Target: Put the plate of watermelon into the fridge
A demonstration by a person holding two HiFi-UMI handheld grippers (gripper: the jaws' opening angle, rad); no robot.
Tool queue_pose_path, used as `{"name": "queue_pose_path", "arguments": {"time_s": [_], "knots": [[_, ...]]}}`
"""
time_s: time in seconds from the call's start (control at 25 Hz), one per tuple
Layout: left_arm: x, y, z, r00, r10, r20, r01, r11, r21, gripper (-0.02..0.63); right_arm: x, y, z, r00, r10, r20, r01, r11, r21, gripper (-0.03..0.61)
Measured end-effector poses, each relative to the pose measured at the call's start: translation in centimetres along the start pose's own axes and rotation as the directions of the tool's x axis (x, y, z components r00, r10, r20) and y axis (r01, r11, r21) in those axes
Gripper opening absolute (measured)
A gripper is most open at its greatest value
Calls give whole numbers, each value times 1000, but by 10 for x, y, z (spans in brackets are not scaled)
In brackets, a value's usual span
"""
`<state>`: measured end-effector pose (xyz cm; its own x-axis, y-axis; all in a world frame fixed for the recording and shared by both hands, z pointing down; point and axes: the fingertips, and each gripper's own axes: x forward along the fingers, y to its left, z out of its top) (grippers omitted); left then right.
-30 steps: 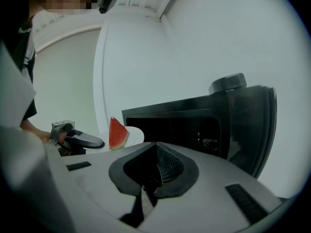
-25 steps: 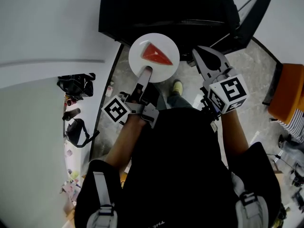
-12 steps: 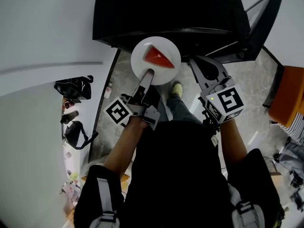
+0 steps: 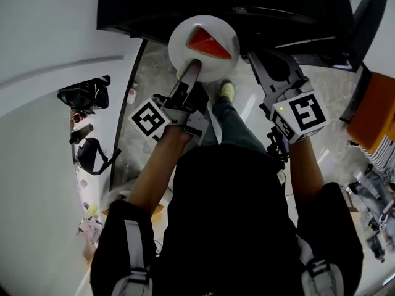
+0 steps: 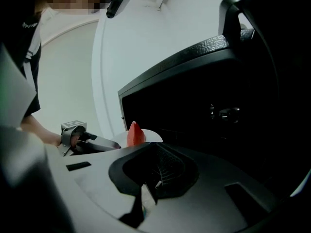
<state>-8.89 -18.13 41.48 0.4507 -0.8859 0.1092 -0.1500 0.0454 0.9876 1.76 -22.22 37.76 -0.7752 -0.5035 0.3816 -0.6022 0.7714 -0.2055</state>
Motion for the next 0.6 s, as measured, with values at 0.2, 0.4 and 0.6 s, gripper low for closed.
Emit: {"name": "queue_pose_path", "arguments": {"time_s": [0.2,0.4,0.6], "knots": [[2,0,0,1000,-26,-4,26,1000,-4,25,-2,2,-3,1000,-12,-14,12,1000,-8,9],[3,7,-3,999,-22,-23,22,999,-25,25,-2,3,-4,999,-32,-25,32,999,-15,9],[4,9,-6,999,-30,-41,29,999,-35,25,-9,8,-1,998,-51,-46,50,999,-14,9]]}}
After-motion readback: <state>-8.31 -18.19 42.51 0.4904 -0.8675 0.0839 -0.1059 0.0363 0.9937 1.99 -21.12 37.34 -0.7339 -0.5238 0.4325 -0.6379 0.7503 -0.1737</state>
